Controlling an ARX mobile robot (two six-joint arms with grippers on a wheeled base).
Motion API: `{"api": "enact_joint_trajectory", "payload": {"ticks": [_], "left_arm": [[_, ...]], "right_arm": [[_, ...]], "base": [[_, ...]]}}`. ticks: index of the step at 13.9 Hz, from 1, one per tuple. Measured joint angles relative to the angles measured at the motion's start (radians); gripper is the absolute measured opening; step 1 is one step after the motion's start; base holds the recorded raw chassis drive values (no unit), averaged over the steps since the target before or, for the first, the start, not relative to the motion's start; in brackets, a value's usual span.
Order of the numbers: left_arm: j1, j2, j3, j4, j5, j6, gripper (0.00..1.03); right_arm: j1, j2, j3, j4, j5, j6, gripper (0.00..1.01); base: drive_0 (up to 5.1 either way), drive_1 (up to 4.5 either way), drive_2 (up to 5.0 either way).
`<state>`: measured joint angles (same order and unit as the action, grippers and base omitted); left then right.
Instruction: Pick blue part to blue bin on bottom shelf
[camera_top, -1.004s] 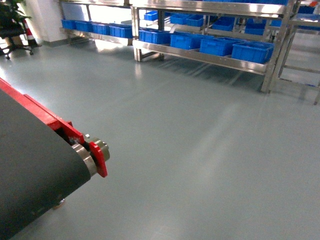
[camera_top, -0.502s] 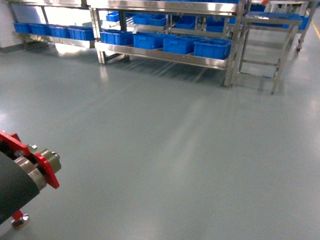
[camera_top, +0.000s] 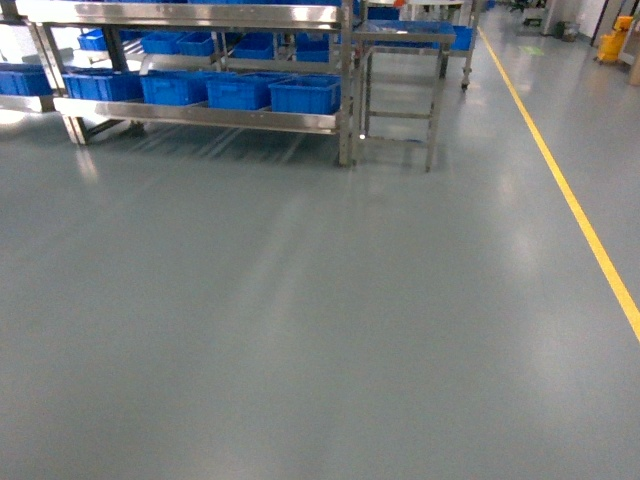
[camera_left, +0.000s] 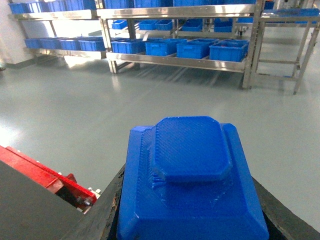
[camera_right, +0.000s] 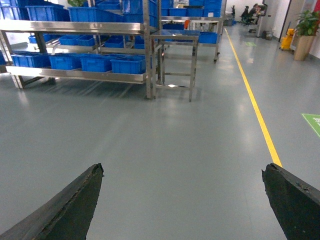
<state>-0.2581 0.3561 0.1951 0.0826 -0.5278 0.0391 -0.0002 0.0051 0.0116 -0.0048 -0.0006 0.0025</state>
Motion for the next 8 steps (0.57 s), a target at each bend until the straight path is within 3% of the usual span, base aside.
{"api": "enact_joint_trajectory", "payload": {"ticks": [8], "left_arm": [[0.0, 0.0, 0.0, 0.0, 0.0, 0.0, 0.44]], "right_arm": [[0.0, 0.0, 0.0, 0.0, 0.0, 0.0, 0.98]], "base": [[-1.7, -1.72, -1.7]]}}
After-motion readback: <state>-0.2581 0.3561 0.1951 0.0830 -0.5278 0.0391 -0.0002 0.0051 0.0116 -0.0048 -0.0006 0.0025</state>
